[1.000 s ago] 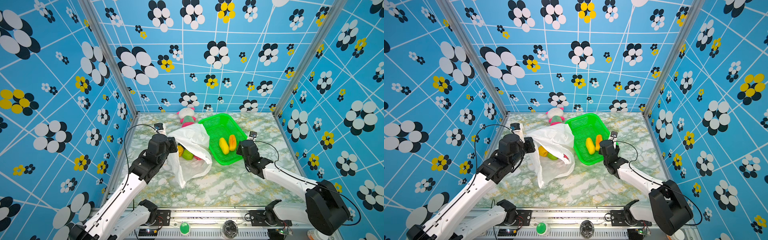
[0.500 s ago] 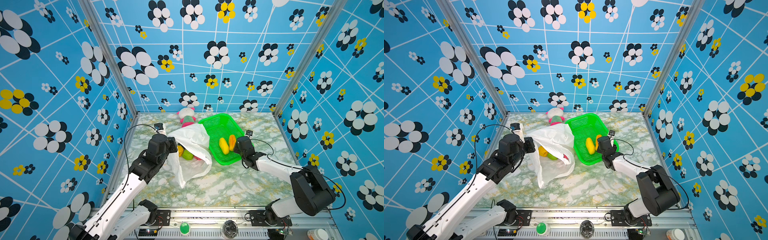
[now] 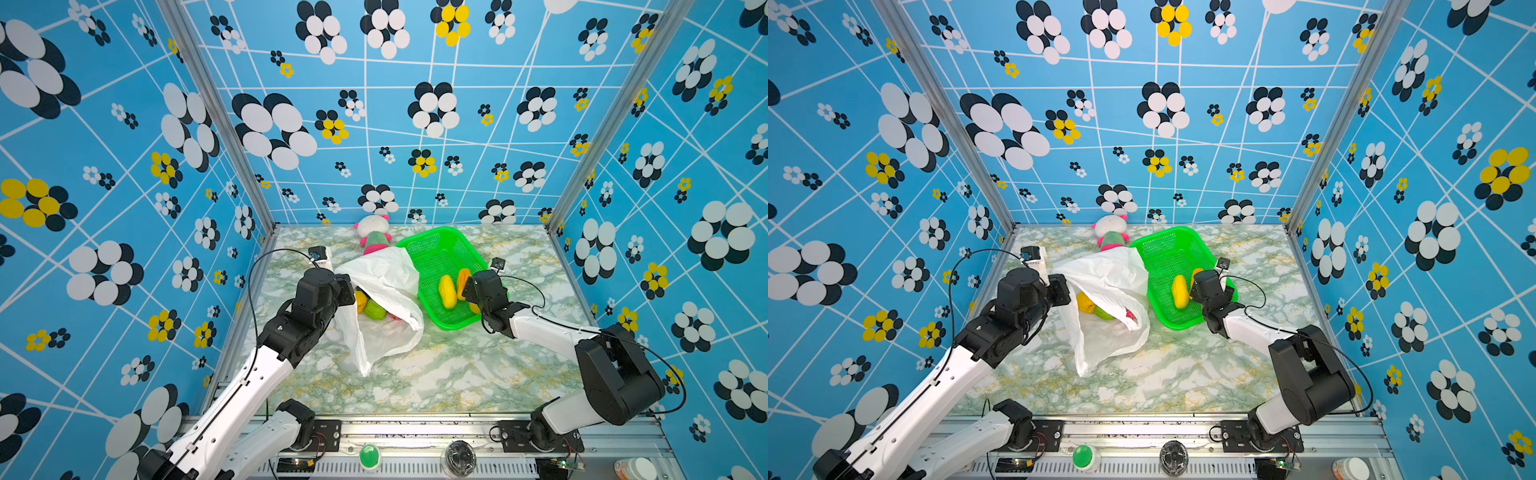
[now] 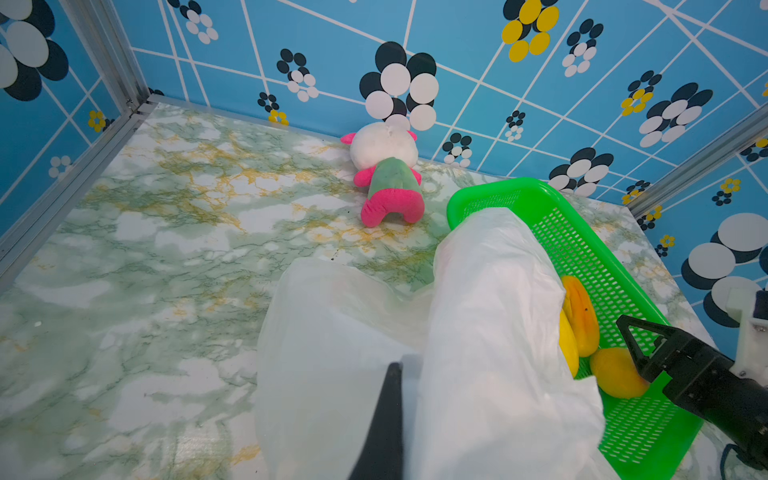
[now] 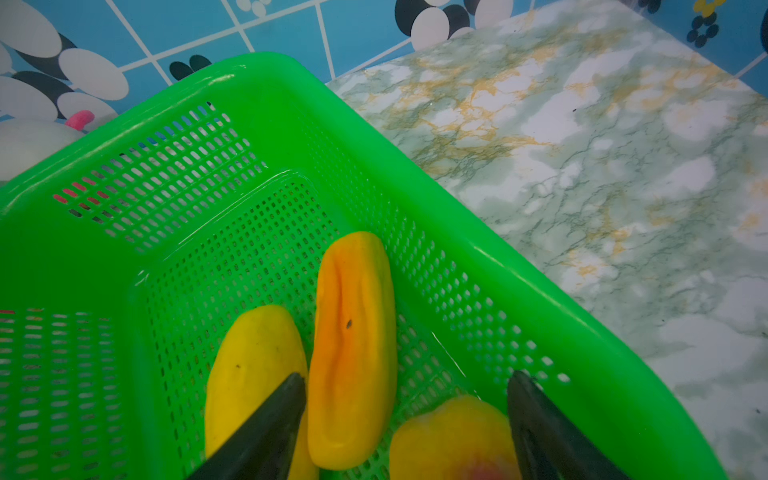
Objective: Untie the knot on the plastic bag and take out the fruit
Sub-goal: 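Lower the red-yellow mango into the green basket and open the right gripper, then withdraw the right gripper from the basket back toward the bag opening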
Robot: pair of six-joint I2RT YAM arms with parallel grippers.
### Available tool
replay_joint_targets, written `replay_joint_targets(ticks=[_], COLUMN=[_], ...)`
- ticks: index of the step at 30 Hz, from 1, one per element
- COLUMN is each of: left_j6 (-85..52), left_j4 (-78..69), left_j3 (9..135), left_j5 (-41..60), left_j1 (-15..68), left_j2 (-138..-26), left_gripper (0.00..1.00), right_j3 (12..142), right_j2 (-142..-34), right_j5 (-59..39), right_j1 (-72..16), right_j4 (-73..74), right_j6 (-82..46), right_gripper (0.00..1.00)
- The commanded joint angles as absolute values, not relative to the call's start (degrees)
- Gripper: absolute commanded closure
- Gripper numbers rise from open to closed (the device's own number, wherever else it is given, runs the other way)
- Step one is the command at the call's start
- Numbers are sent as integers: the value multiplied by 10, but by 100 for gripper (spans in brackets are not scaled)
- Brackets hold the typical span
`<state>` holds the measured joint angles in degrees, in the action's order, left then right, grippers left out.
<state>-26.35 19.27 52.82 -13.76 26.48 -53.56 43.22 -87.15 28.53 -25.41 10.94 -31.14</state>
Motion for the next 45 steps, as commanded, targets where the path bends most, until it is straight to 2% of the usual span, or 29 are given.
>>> replay_joint_targets(ticks=[1, 9, 16, 22, 26, 30, 36, 45], left_j6=[-264, -264, -264, -264, -264, -265, -264, -264], left_j4=[189, 189, 189, 189, 191, 191, 191, 192], left_j3=[532, 531, 531, 530, 531, 530, 530, 530], left_j5=[-143, -143, -144, -146, -147, -148, -150, -150], left_j1=[262, 262, 262, 262, 262, 262, 261, 261], left_j2=[-534, -534, -534, -533, -534, -531, -530, -530], left_gripper=[100, 100, 100, 100, 100, 100, 100, 100], right_j3=[412, 341, 249, 190, 195, 224, 271, 393], right_j2=[-858, -721, -489, -260, -187, -198, -277, -460], right_j5=[284, 258, 224, 114, 25, -23, -50, 107], right_j1=[-250, -250, -250, -252, -261, -276, -339, -590], right_j4=[92, 131, 149, 147, 141, 127, 129, 67], right_j6=[-327, -282, -224, -209, -222, -224, -203, -36], right_gripper=[23, 25, 26, 27, 30, 32, 36, 40])
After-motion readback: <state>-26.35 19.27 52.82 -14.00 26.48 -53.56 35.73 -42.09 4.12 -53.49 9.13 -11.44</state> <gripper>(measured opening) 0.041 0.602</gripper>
